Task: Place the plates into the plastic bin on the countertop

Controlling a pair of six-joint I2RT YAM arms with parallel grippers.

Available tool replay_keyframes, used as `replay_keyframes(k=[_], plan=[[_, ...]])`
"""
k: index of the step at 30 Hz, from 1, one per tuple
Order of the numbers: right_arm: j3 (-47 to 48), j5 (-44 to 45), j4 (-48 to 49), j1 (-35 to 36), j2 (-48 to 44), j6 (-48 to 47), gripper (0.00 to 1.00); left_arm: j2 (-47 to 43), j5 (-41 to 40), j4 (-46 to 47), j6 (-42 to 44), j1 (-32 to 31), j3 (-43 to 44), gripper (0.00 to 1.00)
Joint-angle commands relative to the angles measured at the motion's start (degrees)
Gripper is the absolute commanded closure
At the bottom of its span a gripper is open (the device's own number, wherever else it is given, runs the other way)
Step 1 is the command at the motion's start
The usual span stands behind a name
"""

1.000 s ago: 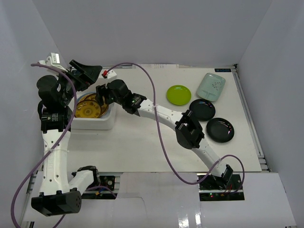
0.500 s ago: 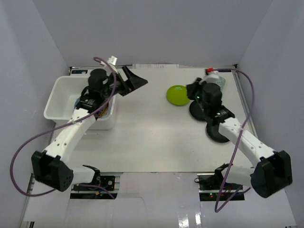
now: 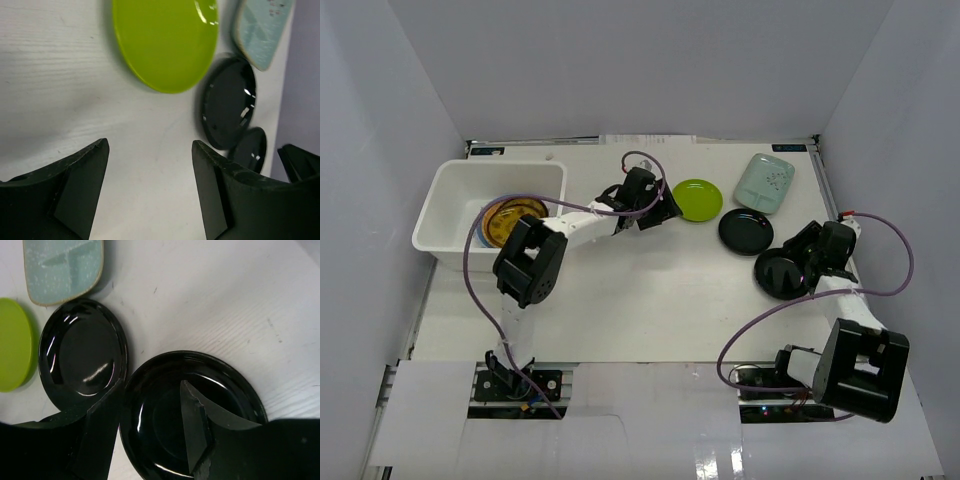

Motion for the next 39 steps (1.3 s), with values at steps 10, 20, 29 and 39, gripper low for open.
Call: replay_keyframes(k=[10,20,29,39], plan=[[7.4,-12.1,12.6,0.0,14.9,-3.6,0.5,17.3,-5.5,-0.1,-1.7,0.5,16.6,0.27],[13.3,-20.6,12.2,0.0,27.7,-4.4,0.49,24.7,-5.3,0.3,-3.4,1.5,22.0,0.52],[13.4,-25.9,15.5,0.2,34.3,-0.6,0.68,19.6,-7.5,2.3,-3.7,3.6,14.7,1.0],[6.0,-25.7,23.0,5.5,28.2,4.9,0.92,-11.0,-2.6,9.3,0.3,5.4,-7.2,1.0]])
